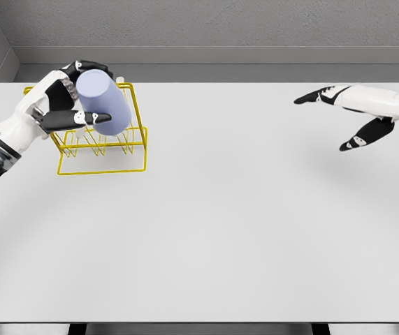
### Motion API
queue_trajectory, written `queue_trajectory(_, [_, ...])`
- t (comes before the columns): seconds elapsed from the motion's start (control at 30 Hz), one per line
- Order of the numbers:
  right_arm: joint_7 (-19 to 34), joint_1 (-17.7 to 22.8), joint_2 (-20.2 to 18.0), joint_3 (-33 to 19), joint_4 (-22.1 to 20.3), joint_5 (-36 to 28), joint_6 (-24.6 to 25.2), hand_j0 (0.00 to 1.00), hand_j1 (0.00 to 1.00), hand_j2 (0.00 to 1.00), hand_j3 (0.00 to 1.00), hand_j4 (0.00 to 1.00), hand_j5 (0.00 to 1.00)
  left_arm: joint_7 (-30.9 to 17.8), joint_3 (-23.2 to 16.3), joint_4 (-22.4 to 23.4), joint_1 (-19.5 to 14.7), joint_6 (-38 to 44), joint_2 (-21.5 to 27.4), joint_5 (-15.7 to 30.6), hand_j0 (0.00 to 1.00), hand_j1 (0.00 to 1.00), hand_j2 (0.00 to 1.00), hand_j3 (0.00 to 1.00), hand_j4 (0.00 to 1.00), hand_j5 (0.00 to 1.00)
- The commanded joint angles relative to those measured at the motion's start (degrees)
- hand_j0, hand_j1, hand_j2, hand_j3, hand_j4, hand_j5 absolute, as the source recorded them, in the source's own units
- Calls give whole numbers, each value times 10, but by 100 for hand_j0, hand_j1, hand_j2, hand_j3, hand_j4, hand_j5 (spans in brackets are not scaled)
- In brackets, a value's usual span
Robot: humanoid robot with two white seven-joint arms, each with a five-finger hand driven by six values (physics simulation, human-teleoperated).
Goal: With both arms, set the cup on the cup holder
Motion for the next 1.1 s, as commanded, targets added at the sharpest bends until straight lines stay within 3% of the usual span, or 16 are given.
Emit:
queue_trajectory(0.0, [0, -1, -1, 0, 0, -4, 2, 100, 100, 100, 100, 100, 100, -1, -1, -1, 0, 0, 0, 0, 92, 92, 92, 92, 92, 92])
queue_trajectory(0.17, [0, -1, -1, 0, 0, -4, 2, 100, 100, 100, 100, 100, 100, -1, 1, -1, 0, -1, 2, 0, 99, 99, 99, 99, 99, 99])
queue_trajectory(0.6, [0, -1, -1, 0, 0, -4, 2, 100, 100, 100, 100, 100, 100, -2, 4, -6, 0, -2, 5, 0, 100, 100, 100, 100, 100, 100])
queue_trajectory(0.7, [0, -1, -1, 0, 0, -4, 2, 100, 100, 100, 100, 100, 100, -23, 5, -9, 0, -5, 11, 1, 100, 100, 100, 100, 100, 100])
queue_trajectory(0.87, [0, -1, -1, 0, 0, -4, 2, 100, 100, 100, 100, 100, 100, -31, 7, -53, 4, -17, 46, 4, 100, 100, 100, 100, 100, 100])
queue_trajectory(0.9, [0, -1, -1, 0, 0, -4, 2, 100, 100, 100, 100, 100, 100, -52, 17, -61, 11, -32, 57, 7, 100, 100, 100, 100, 100, 100])
queue_trajectory(0.97, [0, -1, -1, -1, 0, -4, 2, 100, 100, 100, 100, 100, 100, -74, 64, -88, 56, -44, 72, 7, 100, 100, 100, 100, 100, 100])
queue_trajectory(1.07, [0, -1, -1, -1, 0, -4, 2, 100, 100, 100, 100, 100, 100, -74, 75, -97, 98, -141, 123, 8, 100, 100, 100, 100, 100, 100])
